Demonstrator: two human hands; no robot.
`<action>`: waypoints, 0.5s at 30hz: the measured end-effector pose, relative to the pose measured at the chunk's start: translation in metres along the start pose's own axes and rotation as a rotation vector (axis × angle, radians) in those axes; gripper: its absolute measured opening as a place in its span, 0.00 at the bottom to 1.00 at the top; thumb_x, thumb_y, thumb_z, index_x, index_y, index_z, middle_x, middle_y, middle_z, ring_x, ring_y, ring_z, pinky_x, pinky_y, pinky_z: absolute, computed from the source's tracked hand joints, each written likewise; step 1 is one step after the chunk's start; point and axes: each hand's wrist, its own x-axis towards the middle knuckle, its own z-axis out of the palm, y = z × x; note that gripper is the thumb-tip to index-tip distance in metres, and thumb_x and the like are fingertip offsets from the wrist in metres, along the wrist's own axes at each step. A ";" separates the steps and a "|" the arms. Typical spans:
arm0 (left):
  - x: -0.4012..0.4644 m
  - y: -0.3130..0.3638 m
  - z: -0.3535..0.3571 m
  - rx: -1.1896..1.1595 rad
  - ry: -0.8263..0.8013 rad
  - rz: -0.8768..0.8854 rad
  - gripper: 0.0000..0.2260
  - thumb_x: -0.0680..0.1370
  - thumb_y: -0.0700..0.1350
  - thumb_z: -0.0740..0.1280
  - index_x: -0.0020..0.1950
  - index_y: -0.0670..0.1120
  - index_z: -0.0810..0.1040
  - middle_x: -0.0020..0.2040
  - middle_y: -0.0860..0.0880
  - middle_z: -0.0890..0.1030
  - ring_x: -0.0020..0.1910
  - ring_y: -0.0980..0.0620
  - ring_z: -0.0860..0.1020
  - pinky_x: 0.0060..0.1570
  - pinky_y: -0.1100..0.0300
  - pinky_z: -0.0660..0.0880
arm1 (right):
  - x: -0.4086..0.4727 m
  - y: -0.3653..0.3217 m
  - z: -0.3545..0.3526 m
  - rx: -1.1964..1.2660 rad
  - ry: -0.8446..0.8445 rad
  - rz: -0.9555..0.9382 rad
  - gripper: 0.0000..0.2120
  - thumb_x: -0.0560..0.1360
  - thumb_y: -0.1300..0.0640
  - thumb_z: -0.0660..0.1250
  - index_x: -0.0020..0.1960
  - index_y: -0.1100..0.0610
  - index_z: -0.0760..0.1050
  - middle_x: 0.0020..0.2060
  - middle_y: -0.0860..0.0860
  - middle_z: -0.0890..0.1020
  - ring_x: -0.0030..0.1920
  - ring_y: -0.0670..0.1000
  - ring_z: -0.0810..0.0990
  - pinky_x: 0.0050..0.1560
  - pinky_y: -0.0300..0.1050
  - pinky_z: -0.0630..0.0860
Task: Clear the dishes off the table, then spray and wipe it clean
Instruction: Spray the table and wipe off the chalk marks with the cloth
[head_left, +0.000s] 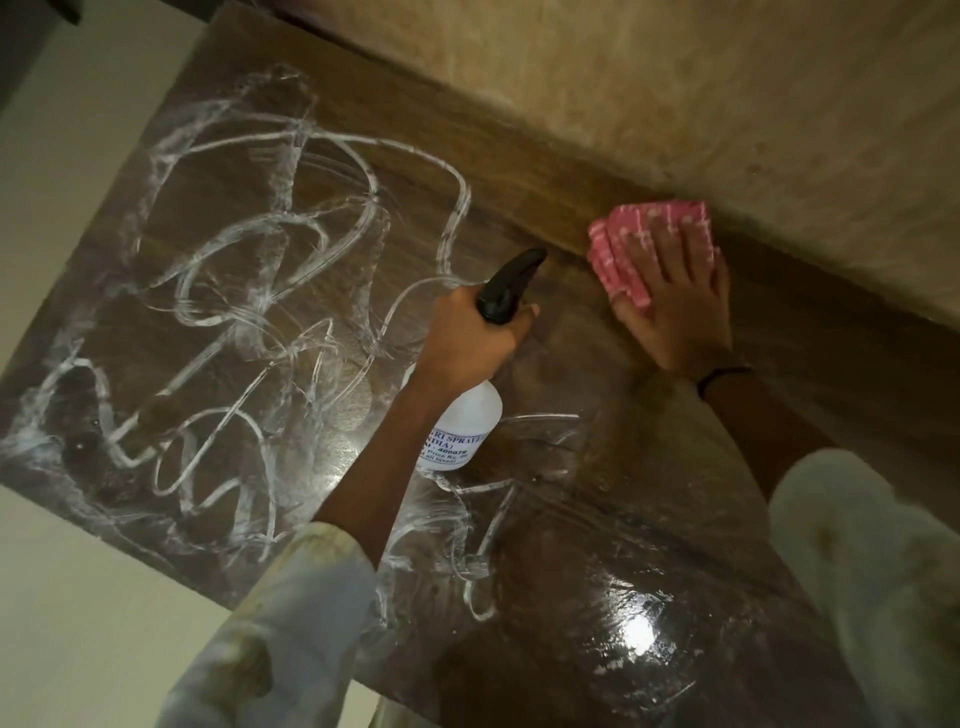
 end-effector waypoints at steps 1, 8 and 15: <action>0.000 -0.001 0.000 -0.001 0.006 0.006 0.10 0.73 0.47 0.72 0.35 0.46 0.75 0.26 0.48 0.74 0.17 0.59 0.71 0.26 0.59 0.72 | 0.009 -0.011 0.001 0.031 0.008 0.063 0.34 0.73 0.35 0.48 0.77 0.45 0.52 0.77 0.54 0.56 0.76 0.62 0.50 0.71 0.67 0.52; -0.007 0.002 0.001 0.043 0.025 0.050 0.06 0.73 0.45 0.71 0.40 0.45 0.76 0.27 0.51 0.74 0.19 0.62 0.72 0.25 0.62 0.70 | 0.008 -0.088 0.005 0.113 -0.019 -0.010 0.34 0.74 0.34 0.43 0.77 0.45 0.52 0.78 0.51 0.52 0.77 0.60 0.48 0.71 0.66 0.45; -0.015 0.002 -0.001 -0.006 0.084 0.046 0.10 0.73 0.45 0.72 0.48 0.39 0.81 0.30 0.50 0.77 0.19 0.64 0.73 0.22 0.73 0.67 | -0.054 -0.049 0.020 -0.033 -0.008 -0.345 0.33 0.76 0.34 0.50 0.76 0.47 0.55 0.76 0.54 0.58 0.76 0.60 0.52 0.72 0.63 0.50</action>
